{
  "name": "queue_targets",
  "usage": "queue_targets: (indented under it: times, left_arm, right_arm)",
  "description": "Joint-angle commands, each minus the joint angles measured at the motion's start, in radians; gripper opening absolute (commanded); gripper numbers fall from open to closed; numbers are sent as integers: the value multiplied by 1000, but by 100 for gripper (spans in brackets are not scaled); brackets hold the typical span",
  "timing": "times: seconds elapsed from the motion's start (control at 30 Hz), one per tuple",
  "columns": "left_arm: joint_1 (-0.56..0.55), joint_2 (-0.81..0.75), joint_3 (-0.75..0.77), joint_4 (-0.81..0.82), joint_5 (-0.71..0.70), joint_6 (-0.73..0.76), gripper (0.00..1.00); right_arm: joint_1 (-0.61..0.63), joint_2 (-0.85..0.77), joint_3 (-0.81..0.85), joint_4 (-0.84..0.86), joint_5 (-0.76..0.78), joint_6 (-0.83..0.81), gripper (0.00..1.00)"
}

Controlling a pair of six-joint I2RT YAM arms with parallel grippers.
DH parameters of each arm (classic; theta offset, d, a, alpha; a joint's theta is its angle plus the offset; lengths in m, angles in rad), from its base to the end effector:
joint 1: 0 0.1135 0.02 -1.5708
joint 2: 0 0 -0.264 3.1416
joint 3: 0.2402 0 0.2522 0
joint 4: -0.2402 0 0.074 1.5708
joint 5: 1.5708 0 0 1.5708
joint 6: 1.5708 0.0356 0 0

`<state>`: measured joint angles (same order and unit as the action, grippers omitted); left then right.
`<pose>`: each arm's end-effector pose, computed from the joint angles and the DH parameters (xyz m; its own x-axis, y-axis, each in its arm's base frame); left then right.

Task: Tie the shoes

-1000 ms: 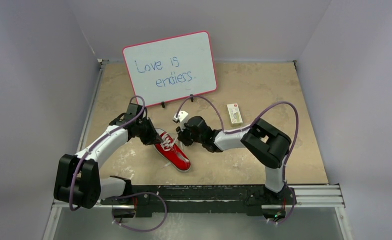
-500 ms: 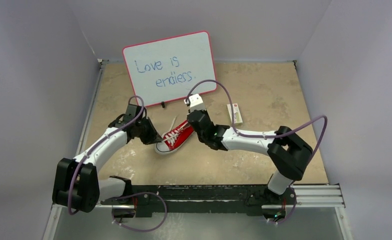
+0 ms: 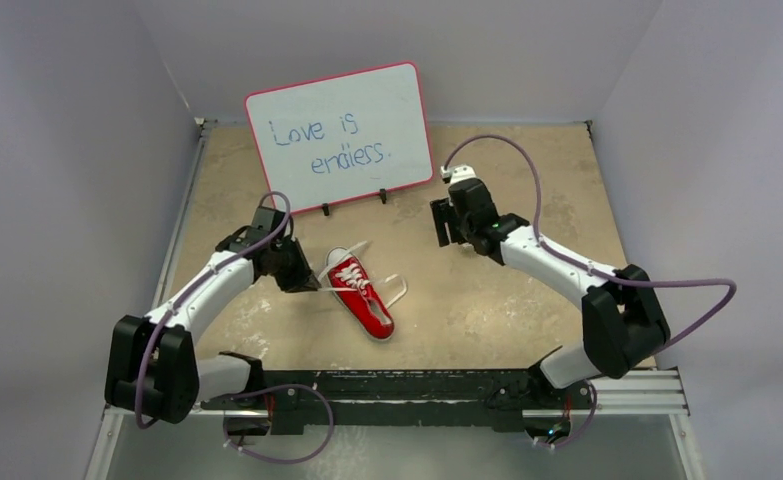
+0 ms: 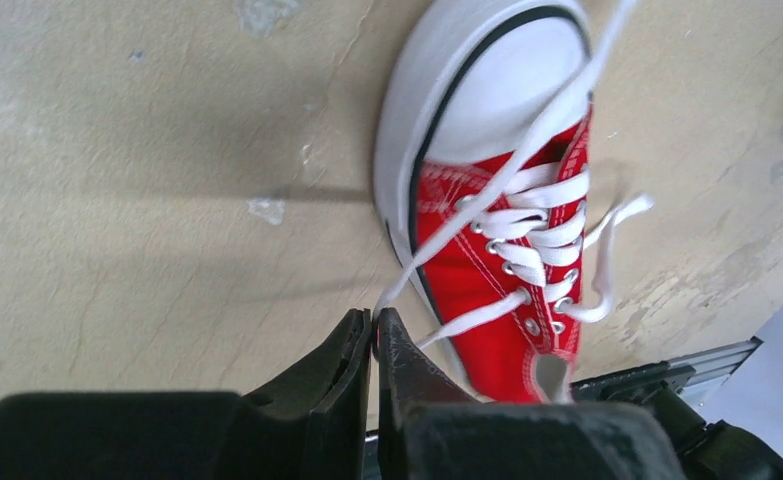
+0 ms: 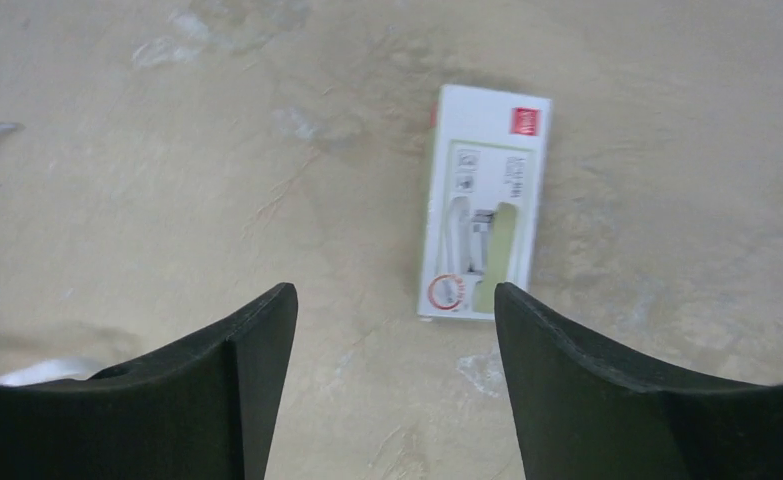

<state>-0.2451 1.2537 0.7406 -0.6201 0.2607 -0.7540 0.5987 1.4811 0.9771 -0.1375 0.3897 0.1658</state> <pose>0.2175 -0.0639 0.1982 -0.8736 -0.4633 -0.1491 -0.3534 0.8144 -0.4603 0.2765 0.1723 0.2467 -0.5321 -0.1782 -0.8277 -0.1846 0.9785 -0.0920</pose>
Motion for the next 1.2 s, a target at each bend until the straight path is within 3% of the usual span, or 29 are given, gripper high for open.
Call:
queue_targets:
  times: [0.0,0.07,0.17,0.23,0.33,0.47,0.63,0.73,0.9,1.0,1.17]
  left_arm:
    - [-2,-71,14,-78,-32,45,13]
    - [-2,-86,-22,-53,-21,26,26]
    - [-2,-70,-85,34,25,-36,48]
    - [-2,-53,-106,106,59,-89,58]
    - [-4,-78,-117,201,113,-159,67]
    - [-48,-147,-113,216,155,-163,76]
    - [-171,-131,-104,140,133,-114,73]
    - [-227,-85,-93,123,96,-101,66]
    - [-301,7,-63,192,78,-101,67]
    - [-342,104,-12,149,11,-67,61]
    - [-352,138,21,39,-149,-35,40]
  right_arm:
    - [-23,10,48,-46,-551,-114,77]
    - [-23,78,95,-80,-676,-153,76]
    - [1,162,119,-84,-731,-109,65]
    - [63,151,69,-40,-706,-76,66]
    - [155,125,6,13,-637,-40,69]
    - [176,104,-89,108,-660,51,70]
    - [224,74,-194,265,-614,115,73]
    - [279,99,-217,314,-524,122,73]
    - [388,167,-172,297,-185,167,75]
    - [439,208,-116,192,17,220,66]
    - [487,190,-121,93,247,293,35]
